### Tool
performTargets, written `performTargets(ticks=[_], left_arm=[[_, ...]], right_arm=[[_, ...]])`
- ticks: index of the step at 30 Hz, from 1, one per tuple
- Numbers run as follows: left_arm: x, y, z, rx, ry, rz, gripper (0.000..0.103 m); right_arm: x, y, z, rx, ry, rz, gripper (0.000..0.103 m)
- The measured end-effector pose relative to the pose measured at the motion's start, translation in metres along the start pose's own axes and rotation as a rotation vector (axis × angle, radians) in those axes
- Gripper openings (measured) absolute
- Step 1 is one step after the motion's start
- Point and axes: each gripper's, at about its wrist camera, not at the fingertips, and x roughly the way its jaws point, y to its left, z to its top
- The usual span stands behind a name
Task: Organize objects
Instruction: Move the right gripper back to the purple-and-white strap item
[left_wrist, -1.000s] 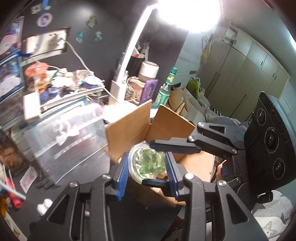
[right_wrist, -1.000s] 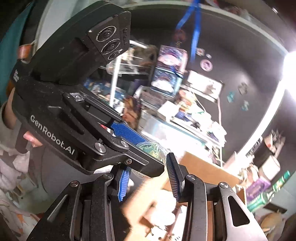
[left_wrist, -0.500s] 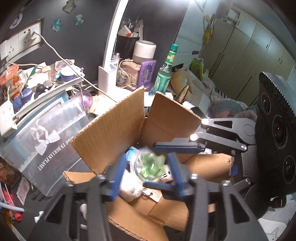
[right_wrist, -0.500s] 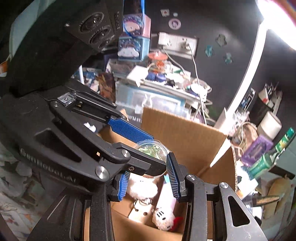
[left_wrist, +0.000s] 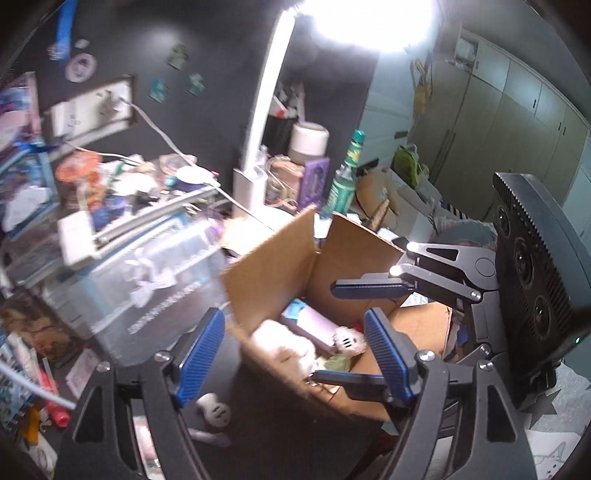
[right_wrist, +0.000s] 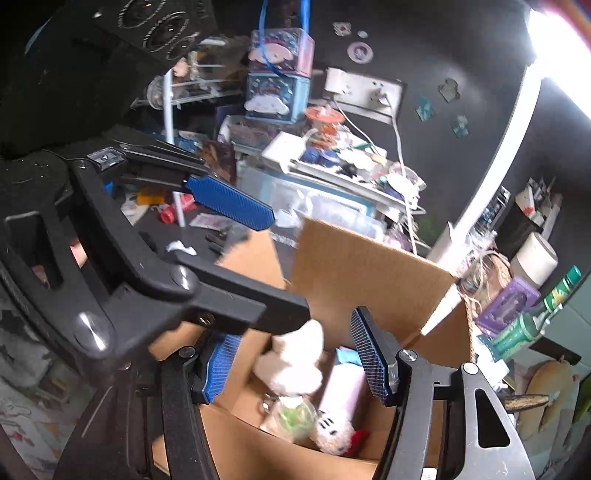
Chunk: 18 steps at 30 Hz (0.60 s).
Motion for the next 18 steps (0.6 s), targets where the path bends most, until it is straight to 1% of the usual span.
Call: performTargets(ticks=[2,3,7,9,12,15,16,18], left_arm=[[-0.018,0.011,-0.008,-0.011,-0.027,0.026,0.078],[-0.024,0.016,-0.012,-0.015,-0.036,0.039,0.079],[-0.055,0.045,-0.038,-0.077,-0.087,0.127,0.079],[-0.066,0.058,-0.056,-0.112,-0.113,0.177,0.079],[-0.075,0.071,-0.083,-0.149,-0.128,0.236,0.079],[-0.076,0.084,-0.112,-0.185,-0.118,0.263,0.079],[-0.074,0.089,-0.122,-0.2,-0.11,0.27,0.079],[-0.069,0.097,-0.139,-0.23,-0.093,0.277,0.079]], right_arm=[[-0.004,0.012,0.007,-0.013,-0.031,0.02,0.057],[-0.006,0.023,0.011,-0.027,-0.051,0.045,0.057],[-0.005,0.056,0.023,-0.064,-0.089,0.117,0.057],[0.001,0.077,0.027,-0.075,-0.09,0.177,0.057],[0.011,0.104,0.028,-0.099,-0.096,0.279,0.057],[0.032,0.126,0.024,-0.1,-0.063,0.339,0.057],[0.042,0.132,0.02,-0.091,-0.04,0.365,0.057],[0.061,0.136,0.014,-0.065,0.002,0.387,0.057]])
